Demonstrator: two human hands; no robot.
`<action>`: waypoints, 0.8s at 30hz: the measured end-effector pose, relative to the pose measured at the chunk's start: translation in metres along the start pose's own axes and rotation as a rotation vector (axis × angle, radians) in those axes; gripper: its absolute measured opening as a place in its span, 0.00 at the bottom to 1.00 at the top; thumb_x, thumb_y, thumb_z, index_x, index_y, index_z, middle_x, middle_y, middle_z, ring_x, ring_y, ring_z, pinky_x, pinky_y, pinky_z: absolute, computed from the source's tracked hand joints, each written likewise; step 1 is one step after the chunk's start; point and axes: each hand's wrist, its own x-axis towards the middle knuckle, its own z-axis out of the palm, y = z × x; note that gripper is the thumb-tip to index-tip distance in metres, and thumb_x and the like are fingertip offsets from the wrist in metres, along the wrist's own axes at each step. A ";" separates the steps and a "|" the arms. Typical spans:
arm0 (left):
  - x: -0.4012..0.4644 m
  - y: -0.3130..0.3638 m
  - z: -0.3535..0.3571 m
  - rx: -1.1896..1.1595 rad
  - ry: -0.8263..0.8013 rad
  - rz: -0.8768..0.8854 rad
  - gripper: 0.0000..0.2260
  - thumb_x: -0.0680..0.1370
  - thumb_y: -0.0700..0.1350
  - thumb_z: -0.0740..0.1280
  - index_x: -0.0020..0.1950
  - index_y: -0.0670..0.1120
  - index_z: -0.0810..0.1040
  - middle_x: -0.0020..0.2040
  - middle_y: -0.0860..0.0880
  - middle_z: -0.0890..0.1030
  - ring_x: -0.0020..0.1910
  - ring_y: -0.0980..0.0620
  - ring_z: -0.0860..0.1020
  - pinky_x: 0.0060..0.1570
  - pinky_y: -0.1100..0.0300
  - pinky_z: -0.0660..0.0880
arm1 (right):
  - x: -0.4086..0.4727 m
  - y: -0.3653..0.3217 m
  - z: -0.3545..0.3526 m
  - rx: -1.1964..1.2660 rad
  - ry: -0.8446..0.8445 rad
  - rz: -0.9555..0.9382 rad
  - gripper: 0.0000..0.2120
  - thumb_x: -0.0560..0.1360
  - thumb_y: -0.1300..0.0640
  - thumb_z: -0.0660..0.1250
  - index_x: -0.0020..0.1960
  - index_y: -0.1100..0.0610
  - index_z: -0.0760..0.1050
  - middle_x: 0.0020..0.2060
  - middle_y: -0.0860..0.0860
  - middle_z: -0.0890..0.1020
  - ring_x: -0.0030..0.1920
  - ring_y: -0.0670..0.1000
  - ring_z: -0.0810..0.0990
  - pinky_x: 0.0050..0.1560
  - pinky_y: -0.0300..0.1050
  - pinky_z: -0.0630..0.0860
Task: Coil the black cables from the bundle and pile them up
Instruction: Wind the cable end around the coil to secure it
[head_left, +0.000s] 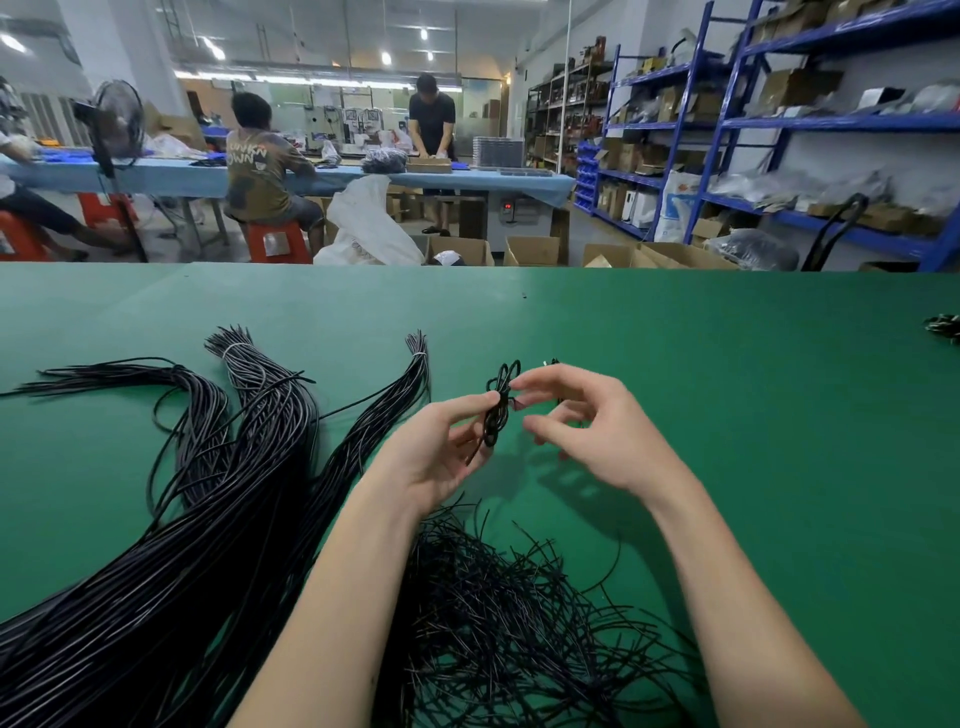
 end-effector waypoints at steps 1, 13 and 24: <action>0.000 0.000 -0.001 -0.035 -0.010 -0.018 0.06 0.67 0.39 0.76 0.42 0.42 0.83 0.33 0.48 0.80 0.30 0.56 0.73 0.28 0.67 0.76 | 0.000 0.000 0.000 -0.085 0.016 -0.060 0.14 0.75 0.60 0.75 0.53 0.42 0.83 0.48 0.40 0.86 0.36 0.44 0.83 0.38 0.30 0.74; -0.004 -0.002 0.003 0.029 -0.212 -0.024 0.05 0.66 0.41 0.76 0.41 0.43 0.87 0.37 0.49 0.80 0.33 0.56 0.75 0.32 0.67 0.77 | 0.000 -0.001 0.007 0.192 0.274 -0.054 0.03 0.71 0.56 0.79 0.40 0.49 0.87 0.33 0.48 0.86 0.32 0.46 0.82 0.30 0.38 0.74; -0.003 -0.005 0.007 0.150 -0.020 0.326 0.13 0.71 0.37 0.77 0.53 0.40 0.80 0.37 0.47 0.84 0.34 0.52 0.80 0.39 0.64 0.79 | 0.004 -0.002 0.012 0.358 0.156 0.346 0.07 0.75 0.50 0.75 0.50 0.52 0.83 0.40 0.45 0.88 0.36 0.43 0.83 0.31 0.35 0.76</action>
